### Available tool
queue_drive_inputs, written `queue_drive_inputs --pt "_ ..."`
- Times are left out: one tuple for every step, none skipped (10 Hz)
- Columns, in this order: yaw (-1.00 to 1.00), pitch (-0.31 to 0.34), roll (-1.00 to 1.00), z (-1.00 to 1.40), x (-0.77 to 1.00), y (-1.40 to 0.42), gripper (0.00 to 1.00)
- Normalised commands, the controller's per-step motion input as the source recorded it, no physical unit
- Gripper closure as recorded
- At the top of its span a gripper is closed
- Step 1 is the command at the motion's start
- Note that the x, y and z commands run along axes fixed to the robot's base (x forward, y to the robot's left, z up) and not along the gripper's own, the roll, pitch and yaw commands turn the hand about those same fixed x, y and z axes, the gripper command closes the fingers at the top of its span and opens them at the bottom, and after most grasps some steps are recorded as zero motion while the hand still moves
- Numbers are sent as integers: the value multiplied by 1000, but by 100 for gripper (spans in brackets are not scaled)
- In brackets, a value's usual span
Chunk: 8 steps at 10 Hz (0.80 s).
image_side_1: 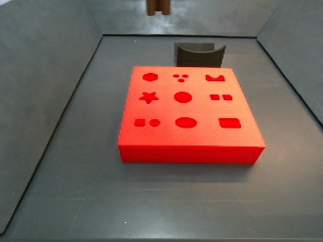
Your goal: Insert the 3 prong object.
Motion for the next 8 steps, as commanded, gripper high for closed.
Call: queue_drive_inputs --pt "417 1 81 -83 749 154 100" --pt "500 7 106 -51 666 94 100" --pt "594 11 141 -17 560 29 100" --pt "751 23 184 0 403 0 100" --pt "814 11 166 -37 331 0 100" --pt "834 6 150 -69 300 0 100" --pt "851 0 140 -91 280 0 100" --pt "846 0 146 -80 283 0 100"
